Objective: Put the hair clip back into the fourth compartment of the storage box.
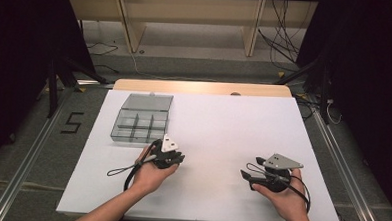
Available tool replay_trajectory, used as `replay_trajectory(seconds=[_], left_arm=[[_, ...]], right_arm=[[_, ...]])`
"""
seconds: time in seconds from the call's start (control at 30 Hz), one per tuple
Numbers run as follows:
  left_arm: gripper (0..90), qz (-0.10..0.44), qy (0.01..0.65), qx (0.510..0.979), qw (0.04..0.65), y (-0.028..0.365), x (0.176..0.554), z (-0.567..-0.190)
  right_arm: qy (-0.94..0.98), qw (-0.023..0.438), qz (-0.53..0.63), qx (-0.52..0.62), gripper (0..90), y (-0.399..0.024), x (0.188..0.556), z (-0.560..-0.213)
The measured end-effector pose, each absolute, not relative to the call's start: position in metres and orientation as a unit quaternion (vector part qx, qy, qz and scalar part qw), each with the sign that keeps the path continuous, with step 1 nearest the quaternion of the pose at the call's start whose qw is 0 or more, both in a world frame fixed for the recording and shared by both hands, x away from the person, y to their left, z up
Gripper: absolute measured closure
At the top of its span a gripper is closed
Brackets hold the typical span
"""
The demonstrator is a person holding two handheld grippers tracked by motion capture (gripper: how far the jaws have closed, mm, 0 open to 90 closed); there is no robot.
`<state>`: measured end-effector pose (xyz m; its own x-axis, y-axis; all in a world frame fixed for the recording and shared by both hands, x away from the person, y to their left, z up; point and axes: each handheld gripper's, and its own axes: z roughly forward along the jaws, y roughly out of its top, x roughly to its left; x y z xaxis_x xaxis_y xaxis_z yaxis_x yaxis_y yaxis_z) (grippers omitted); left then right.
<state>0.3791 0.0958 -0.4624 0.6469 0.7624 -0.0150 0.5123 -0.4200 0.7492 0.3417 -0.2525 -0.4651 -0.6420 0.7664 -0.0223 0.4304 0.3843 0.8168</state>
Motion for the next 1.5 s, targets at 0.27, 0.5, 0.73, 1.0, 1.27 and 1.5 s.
replay_trajectory(seconds=[0.27, 0.5, 0.73, 1.0, 1.27, 1.5], left_arm=[[79.6, 0.171, 0.387, 0.824, 0.376, 0.1, 0.381, -0.46], [79.6, 0.173, 0.389, 0.821, 0.379, 0.103, 0.382, -0.459], [79.6, 0.176, 0.392, 0.819, 0.38, 0.107, 0.384, -0.456], [79.6, 0.179, 0.397, 0.816, 0.381, 0.112, 0.385, -0.455], [79.6, 0.184, 0.398, 0.815, 0.379, 0.117, 0.387, -0.454], [79.6, 0.188, 0.4, 0.813, 0.378, 0.12, 0.389, -0.453]], right_arm=[[0.806, 0.201, 0.415, 0.37, 27.7, -0.252, 0.342, -0.465], [0.805, 0.201, 0.417, 0.37, 27.7, -0.253, 0.342, -0.465], [0.803, 0.197, 0.421, 0.371, 27.7, -0.252, 0.342, -0.465], [0.804, 0.198, 0.421, 0.371, 27.7, -0.252, 0.342, -0.465], [0.804, 0.198, 0.421, 0.371, 27.7, -0.252, 0.342, -0.465], [0.805, 0.197, 0.421, 0.37, 27.7, -0.252, 0.342, -0.466]])
